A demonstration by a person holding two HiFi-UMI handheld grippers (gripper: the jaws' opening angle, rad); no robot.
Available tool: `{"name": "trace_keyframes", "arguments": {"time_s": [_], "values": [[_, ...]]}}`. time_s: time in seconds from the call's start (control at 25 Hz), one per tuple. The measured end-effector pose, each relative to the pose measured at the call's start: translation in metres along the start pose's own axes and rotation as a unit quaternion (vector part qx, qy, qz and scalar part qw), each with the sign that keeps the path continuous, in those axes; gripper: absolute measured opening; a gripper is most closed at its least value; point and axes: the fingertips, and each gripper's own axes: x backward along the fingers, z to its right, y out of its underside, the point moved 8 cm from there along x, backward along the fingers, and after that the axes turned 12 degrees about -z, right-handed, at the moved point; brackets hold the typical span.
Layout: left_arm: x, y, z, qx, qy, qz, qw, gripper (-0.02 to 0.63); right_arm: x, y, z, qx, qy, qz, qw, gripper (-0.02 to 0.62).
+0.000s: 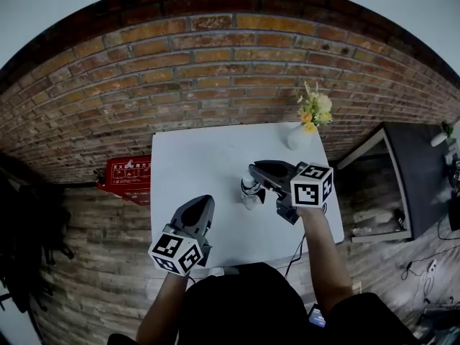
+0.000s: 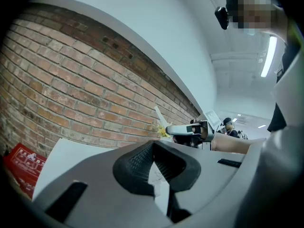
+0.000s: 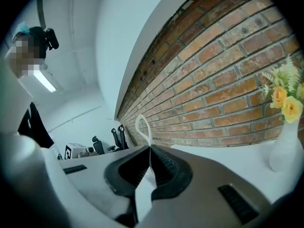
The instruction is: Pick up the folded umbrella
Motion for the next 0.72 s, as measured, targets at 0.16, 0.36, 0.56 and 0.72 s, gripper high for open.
{"name": "trace_keyframes", "arguments": {"time_s": [0.16, 0.36, 0.56, 0.72], "values": [[0.004, -0.001, -0.001, -0.004, -0.004, 0.0, 1.0, 0.015, 0.001, 0.001, -0.002, -0.014, -0.009, 0.025, 1.0, 0.025], [0.009, -0.007, 0.0, -0.007, -0.006, 0.008, 0.9999, 0.014, 0.004, -0.006, -0.013, -0.024, -0.022, 0.059, 0.998, 0.025], [0.021, -0.012, 0.0, -0.011, -0.002, 0.019, 0.9998, 0.014, 0.013, -0.015, -0.032, -0.035, -0.034, 0.104, 0.993, 0.025], [0.033, -0.014, -0.001, -0.016, 0.005, 0.026, 0.9995, 0.014, 0.023, -0.017, -0.05, -0.041, -0.025, 0.131, 0.99, 0.025]]}}
